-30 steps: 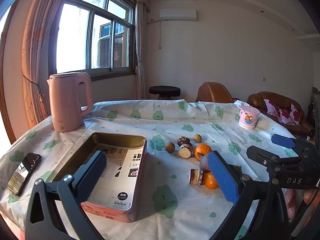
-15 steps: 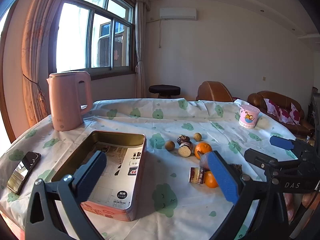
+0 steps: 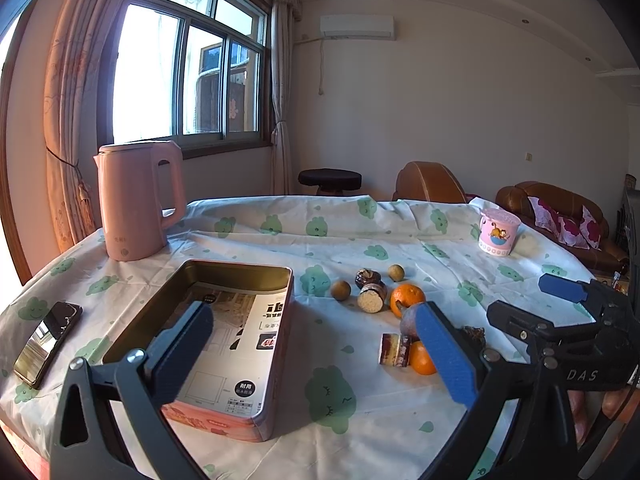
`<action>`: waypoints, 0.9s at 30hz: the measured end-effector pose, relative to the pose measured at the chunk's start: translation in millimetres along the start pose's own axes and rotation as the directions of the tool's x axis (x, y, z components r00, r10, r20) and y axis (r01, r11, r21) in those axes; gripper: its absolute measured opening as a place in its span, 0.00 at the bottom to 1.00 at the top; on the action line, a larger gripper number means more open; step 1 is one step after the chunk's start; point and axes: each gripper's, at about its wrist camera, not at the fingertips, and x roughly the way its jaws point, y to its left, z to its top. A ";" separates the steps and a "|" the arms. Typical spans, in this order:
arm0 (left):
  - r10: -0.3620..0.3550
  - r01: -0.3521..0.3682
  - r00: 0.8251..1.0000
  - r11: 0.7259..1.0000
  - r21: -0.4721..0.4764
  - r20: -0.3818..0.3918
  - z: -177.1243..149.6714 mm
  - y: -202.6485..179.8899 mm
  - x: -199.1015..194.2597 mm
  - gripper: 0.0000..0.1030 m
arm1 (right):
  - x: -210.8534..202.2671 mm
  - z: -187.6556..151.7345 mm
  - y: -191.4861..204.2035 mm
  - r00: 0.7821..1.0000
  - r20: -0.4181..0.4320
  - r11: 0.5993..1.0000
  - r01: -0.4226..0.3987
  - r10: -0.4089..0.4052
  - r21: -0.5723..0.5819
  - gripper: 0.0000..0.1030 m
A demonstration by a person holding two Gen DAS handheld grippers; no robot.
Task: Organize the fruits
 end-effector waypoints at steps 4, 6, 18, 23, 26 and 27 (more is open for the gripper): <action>0.000 0.000 1.000 1.000 0.002 -0.005 -8.3 1.7 1.8 1.00 | 1.9 -2.3 -0.9 1.000 -0.002 1.000 0.004 -0.004 0.004 0.99; 0.000 0.000 1.000 1.000 0.005 -0.010 -12.0 1.5 2.5 1.00 | 2.5 -3.8 -3.1 1.000 -0.003 1.000 0.009 -0.009 0.008 0.99; -0.007 0.008 0.999 1.000 0.021 -0.054 -15.2 -10.6 13.1 1.00 | 10.0 -17.3 -31.4 0.998 -0.020 0.998 0.061 -0.061 0.018 0.99; -0.029 0.033 0.996 0.998 0.044 -0.082 -19.9 -22.1 22.4 1.00 | 22.2 -27.7 -45.6 0.996 -0.064 0.997 0.071 -0.070 0.018 0.93; -0.044 0.049 0.994 0.997 0.053 -0.097 -23.2 -28.3 27.1 1.00 | 31.8 -32.4 -47.7 0.993 -0.109 0.998 0.055 -0.055 0.005 0.82; -0.047 0.053 0.994 0.997 0.055 -0.102 -24.1 -29.5 28.4 1.00 | 34.2 -33.4 -47.1 0.991 -0.122 0.999 0.046 -0.046 0.000 0.80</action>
